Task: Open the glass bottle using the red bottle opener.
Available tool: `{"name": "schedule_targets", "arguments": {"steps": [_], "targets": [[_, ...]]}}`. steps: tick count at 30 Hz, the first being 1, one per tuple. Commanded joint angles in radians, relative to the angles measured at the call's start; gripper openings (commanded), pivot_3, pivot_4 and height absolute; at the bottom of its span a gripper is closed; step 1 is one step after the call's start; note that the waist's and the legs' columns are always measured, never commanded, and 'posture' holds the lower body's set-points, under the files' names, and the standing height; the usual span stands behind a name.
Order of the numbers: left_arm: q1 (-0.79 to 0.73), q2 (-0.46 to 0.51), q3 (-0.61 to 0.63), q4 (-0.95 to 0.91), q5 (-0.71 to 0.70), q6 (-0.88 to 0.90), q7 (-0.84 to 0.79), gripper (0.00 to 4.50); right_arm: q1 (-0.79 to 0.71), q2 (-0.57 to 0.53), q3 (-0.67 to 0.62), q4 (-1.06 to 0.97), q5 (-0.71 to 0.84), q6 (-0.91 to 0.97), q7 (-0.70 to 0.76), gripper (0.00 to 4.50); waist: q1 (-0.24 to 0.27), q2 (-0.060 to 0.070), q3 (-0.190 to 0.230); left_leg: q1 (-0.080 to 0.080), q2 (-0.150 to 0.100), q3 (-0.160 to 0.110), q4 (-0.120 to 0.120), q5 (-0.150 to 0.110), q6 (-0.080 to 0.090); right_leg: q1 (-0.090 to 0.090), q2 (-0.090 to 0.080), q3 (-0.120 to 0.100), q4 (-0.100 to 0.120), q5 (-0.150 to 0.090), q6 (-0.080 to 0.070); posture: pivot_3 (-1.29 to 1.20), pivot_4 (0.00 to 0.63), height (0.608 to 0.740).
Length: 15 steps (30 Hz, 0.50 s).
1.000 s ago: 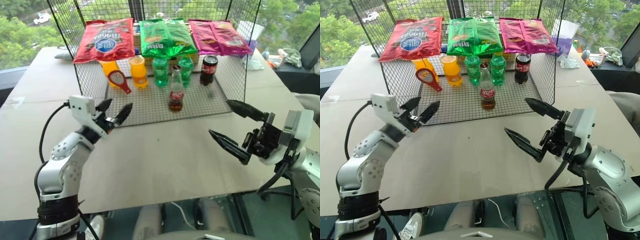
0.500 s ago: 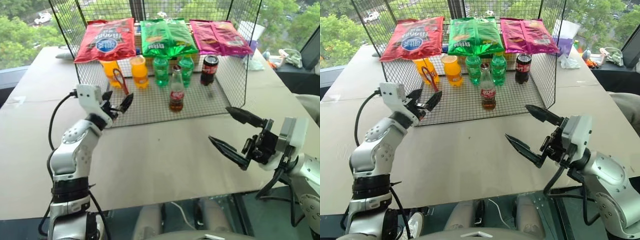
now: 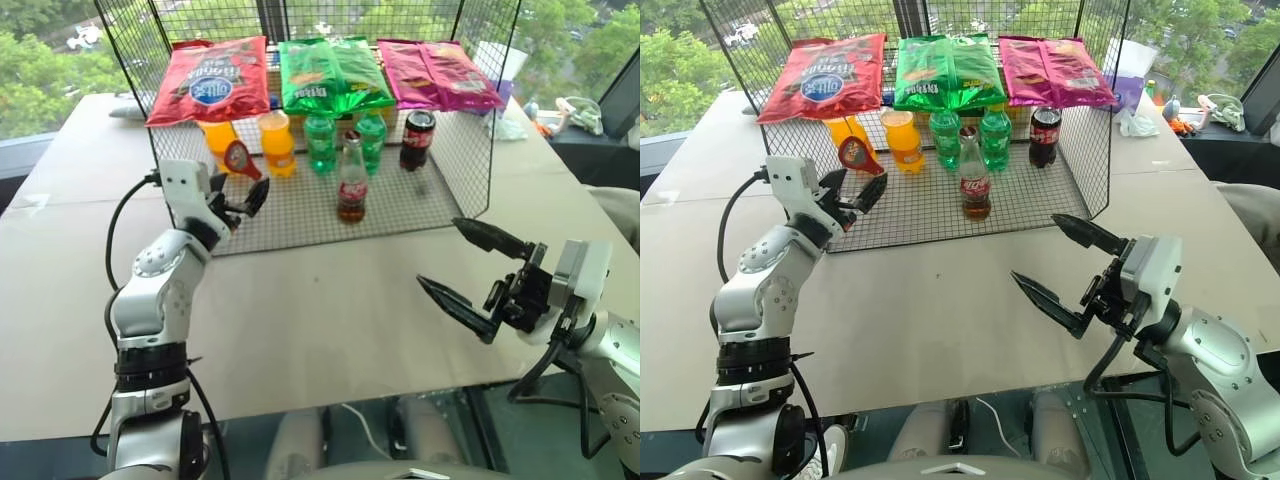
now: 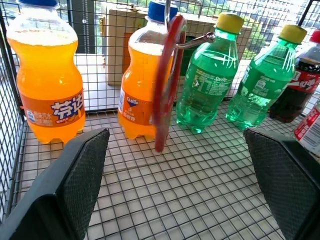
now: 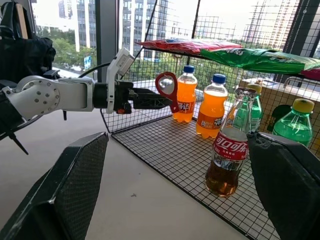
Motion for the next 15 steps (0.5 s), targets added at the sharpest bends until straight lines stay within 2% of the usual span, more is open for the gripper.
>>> {"name": "schedule_targets", "arguments": {"steps": [1, 2, 4, 8, 9, 10, 11, 13, 15], "targets": [[-0.028, 0.004, 0.01, -0.021, 0.006, -0.038, -0.009, 4.44, -0.003, -0.008, -0.005, -0.036, 0.002, -0.017, -0.003, 4.5, 0.0, 0.0, 0.0, 0.0, 0.0, 0.0, 0.0, 0.0, 0.0, 0.0, 0.0, 0.0, 0.0, 0.0, 0.0, 0.0, 0.15, 0.74], [-0.035, 0.006, 0.006, -0.013, 0.009, -0.051, -0.02, 3.91, -0.004, -0.008, -0.004, -0.035, 0.002, -0.016, -0.004, 4.5, 0.0, 0.0, 0.0, 0.0, 0.0, 0.0, 0.0, 0.0, 0.0, 0.0, 0.0, 0.0, 0.0, 0.0, 0.0, 0.0, 0.15, 0.74], [-0.05, 0.008, 0.0, 0.009, 0.019, -0.075, -0.033, 3.16, -0.006, -0.007, 0.0, -0.035, 0.001, -0.015, -0.006, 4.5, 0.0, 0.0, 0.0, 0.0, 0.0, 0.0, 0.0, 0.0, 0.0, 0.0, 0.0, 0.0, 0.0, 0.0, 0.0, 0.0, 0.15, 0.74], [-0.079, 0.013, -0.008, 0.063, 0.05, -0.115, -0.045, 1.23, -0.008, -0.008, 0.002, -0.035, 0.0, -0.013, -0.009, 4.5, 0.002, 0.0, 0.0, 0.0, 0.0, 0.0, 0.0, 0.0, 0.0, 0.0, 0.0, 0.0, 0.0, 0.0, 0.0, 0.0, 0.15, 0.74], [-0.084, 0.014, -0.008, 0.072, 0.056, -0.121, -0.048, 1.17, -0.008, -0.008, 0.001, -0.034, 0.0, -0.013, -0.01, 4.5, 0.002, 0.0, 0.0, 0.0, 0.0, 0.0, 0.0, 0.0, 0.0, 0.0, 0.0, 0.0, 0.0, 0.0, 0.0, 0.0, 0.15, 0.74], [-0.086, 0.014, -0.008, 0.077, 0.058, -0.125, -0.05, 0.54, -0.008, -0.009, 0.0, -0.035, 0.0, -0.012, -0.012, 4.5, 0.002, 0.0, 0.0, 0.0, 0.0, 0.001, 0.0, 0.0, 0.0, 0.0, 0.0, 0.0, 0.0, 0.0, 0.0, 0.0, 0.15, 0.74], [-0.086, 0.014, -0.007, 0.078, 0.059, -0.125, -0.052, 0.53, -0.006, -0.009, 0.001, -0.036, -0.002, -0.012, -0.013, 4.5, 0.002, 0.0, 0.0, 0.0, 0.0, 0.001, 0.0, 0.0, 0.0, 0.0, 0.0, 0.0, 0.0, 0.0, 0.0, 0.0, 0.15, 0.74], [-0.084, 0.013, -0.004, 0.078, 0.058, -0.127, -0.055, 0.06, -0.001, -0.008, 0.002, -0.04, -0.004, -0.012, -0.017, 4.5, 0.002, 0.0, 0.0, 0.0, 0.0, 0.0, 0.0, 0.0, 0.0, 0.0, 0.0, 0.0, 0.0, 0.0, 0.0, 0.0, 0.15, 0.74], [-0.08, 0.012, -0.001, 0.073, 0.057, -0.126, -0.06, 0.06, 0.0, -0.008, 0.003, -0.042, -0.004, -0.01, -0.021, 4.5, 0.002, 0.0, 0.0, 0.0, 0.0, 0.0, 0.0, 0.0, 0.0, 0.0, 0.0, 0.0, 0.0, 0.0, 0.0, 0.0, 0.15, 0.74]]}}
